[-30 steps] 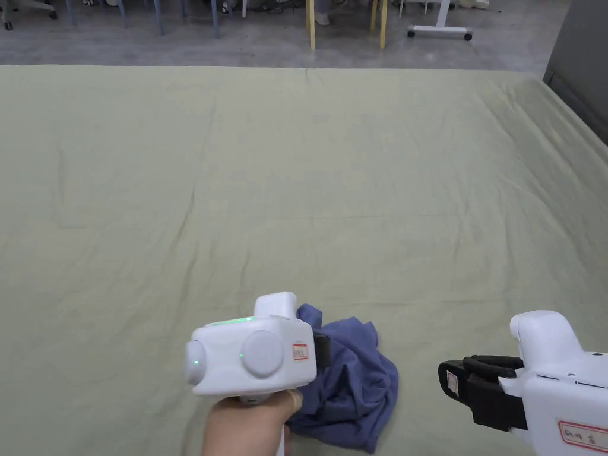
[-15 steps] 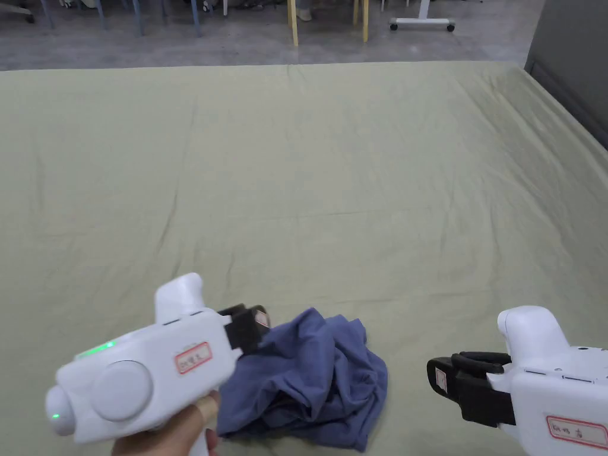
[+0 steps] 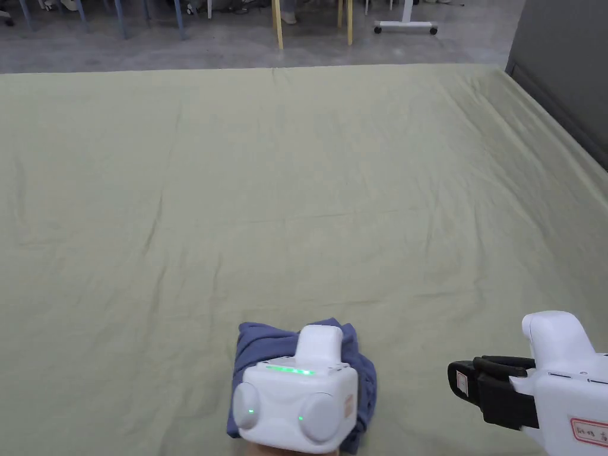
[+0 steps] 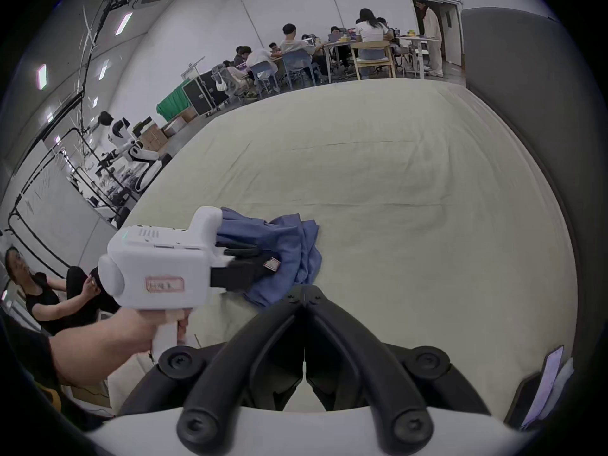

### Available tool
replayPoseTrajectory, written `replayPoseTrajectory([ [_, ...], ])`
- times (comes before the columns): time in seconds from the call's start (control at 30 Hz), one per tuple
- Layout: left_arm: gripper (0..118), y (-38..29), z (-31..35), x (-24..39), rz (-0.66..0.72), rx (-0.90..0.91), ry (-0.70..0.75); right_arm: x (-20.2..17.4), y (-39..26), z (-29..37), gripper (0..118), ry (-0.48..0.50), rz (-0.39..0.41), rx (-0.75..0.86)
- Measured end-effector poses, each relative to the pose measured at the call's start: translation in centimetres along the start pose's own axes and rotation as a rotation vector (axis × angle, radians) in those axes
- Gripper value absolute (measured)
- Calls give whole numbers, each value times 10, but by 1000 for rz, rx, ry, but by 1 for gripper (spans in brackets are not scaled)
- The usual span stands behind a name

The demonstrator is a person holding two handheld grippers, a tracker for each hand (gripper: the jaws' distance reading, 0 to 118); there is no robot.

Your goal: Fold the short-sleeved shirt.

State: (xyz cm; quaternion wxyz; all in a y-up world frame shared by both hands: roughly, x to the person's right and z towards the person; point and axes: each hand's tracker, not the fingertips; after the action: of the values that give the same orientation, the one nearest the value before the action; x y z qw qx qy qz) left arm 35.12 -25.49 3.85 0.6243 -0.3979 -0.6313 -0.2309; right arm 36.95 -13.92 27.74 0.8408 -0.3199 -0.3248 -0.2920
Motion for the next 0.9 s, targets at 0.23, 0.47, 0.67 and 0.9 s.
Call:
replayPoseTrajectory([
  [0.23, 0, 6, -23, 24, 12, -79, -102, 7, 1, 10, 2, -14, -15, 12],
  [0.47, 0, 8, 68, -25, 130, 70, -363, 4, 16, 9, 2, 11, 2, 37],
  [0.67, 0, 1, 140, -137, 235, 158, -243, -10, 30, -43, 2, 256, -52, 32],
  [0.9, 0, -16, 149, -196, 277, 138, -212, -14, 20, -153, 2, 324, -128, -152],
])
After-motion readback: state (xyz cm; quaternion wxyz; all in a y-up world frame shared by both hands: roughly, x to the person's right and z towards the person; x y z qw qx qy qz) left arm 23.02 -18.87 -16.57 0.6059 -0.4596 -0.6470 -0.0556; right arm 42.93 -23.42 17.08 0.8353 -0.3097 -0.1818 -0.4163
